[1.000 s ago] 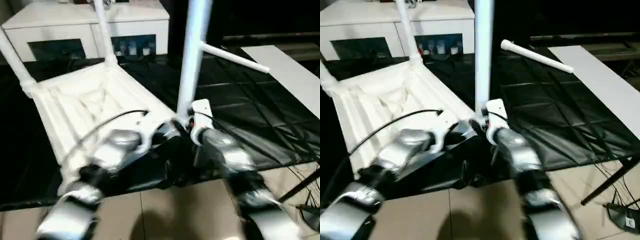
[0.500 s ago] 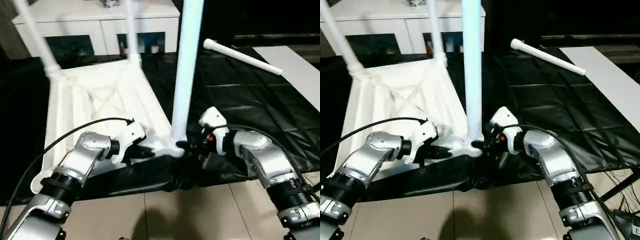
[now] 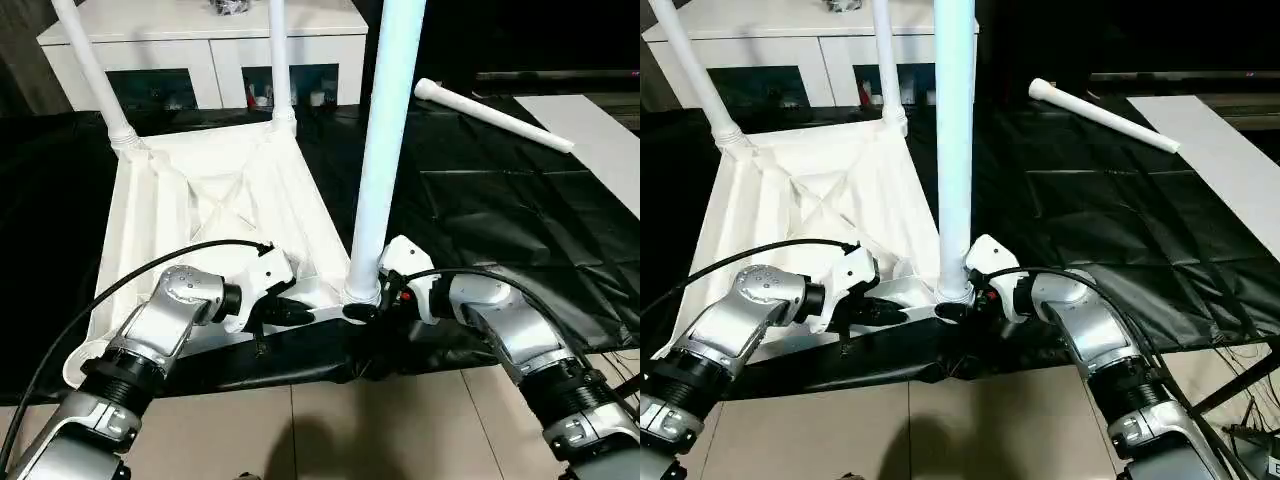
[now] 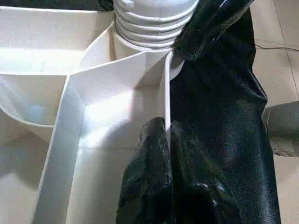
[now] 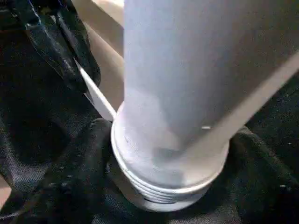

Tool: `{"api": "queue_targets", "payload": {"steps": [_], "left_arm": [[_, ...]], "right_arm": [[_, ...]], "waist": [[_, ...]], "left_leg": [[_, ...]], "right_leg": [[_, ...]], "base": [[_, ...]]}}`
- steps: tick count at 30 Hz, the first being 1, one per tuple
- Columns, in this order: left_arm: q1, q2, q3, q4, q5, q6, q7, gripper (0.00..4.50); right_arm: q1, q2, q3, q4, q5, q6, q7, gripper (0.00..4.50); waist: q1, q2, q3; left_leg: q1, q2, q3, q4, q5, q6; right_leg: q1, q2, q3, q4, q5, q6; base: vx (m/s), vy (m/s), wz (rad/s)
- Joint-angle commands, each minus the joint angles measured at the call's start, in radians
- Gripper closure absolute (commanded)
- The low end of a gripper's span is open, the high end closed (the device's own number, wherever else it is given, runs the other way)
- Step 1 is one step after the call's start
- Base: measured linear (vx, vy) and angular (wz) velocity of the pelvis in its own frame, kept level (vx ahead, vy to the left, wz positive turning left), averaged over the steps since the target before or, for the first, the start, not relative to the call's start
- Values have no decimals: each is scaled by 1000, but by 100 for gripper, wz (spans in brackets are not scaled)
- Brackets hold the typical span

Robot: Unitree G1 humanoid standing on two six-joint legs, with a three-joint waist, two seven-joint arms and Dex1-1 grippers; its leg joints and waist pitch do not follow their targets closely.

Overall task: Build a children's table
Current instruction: Rotate leg to tighten

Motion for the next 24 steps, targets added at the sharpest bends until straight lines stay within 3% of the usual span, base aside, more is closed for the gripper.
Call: {"api": "queue_targets", "payload": {"steps": [1,10,13,15,18,19,20,21,22,23,24], "left_arm": [[7,1,-11,-34,-12,7,-30,450],[16,9,-12,-45,-18,21,-45,450],[20,-3,-21,-38,-4,31,-22,450],[17,-32,-18,-22,7,54,30,450],[11,-64,-11,1,19,65,88,450],[-5,-118,1,47,44,80,197,450],[-5,-118,1,47,44,80,197,450],[-28,-181,23,107,68,99,332,450],[-43,-216,41,144,77,109,414,450],[-67,-265,71,197,81,116,525,450],[-82,-292,85,227,85,111,585,450]], "right_arm": [[-18,7,-26,12,13,4,-7,148],[0,18,-46,-3,47,-3,20,177],[18,63,-74,12,54,12,-60,178],[16,115,-112,43,50,39,-178,178],[14,154,-137,70,39,48,-277,178],[12,211,-174,110,20,62,-437,178],[12,211,-174,110,20,62,-437,178],[12,258,-199,156,0,68,-572,178],[11,278,-206,183,-8,70,-627,178],[3,302,-211,231,-23,72,-703,178],[-3,319,-220,259,-30,69,-748,178]], "waist": [[-4,-5,-60],[-4,-4,-62],[-4,-4,-62],[-6,-6,-59],[-21,-5,-55],[-27,-1,-53],[-31,-2,-49],[-32,-3,-49],[-35,4,-50],[-38,-3,-46],[-39,-3,-46]], "left_leg": [[13,25,1,-69,-195,36],[12,25,1,-67,-176,43],[12,25,1,-67,-179,42],[11,24,1,-70,-188,34],[13,22,-2,-77,-250,1],[15,23,-3,-79,-269,-9],[17,22,-3,-81,-297,-21],[16,21,-5,-82,-306,-28],[16,20,-6,-82,-313,-35],[25,16,-5,-81,-352,-41],[26,14,-7,-81,-363,-40]], "right_leg": [[49,-37,29,-59,-87,-250],[50,-36,28,-56,-60,-258],[49,-37,30,-56,-67,-257],[48,-37,30,-58,-87,-253],[47,-38,29,-70,-202,-227],[43,-38,31,-73,-227,-220],[39,-38,32,-80,-272,-210],[41,-39,31,-81,-296,-201],[40,-38,32,-80,-308,-195],[31,-37,31,-93,-378,-174],[31,-37,30,-95,-399,-167]], "base": [[0,0,0],[0,0,0],[0,0,0],[0,0,0],[0,0,0],[0,0,0],[0,0,0],[0,0,0],[0,0,0],[0,0,0],[0,0,0]]}}
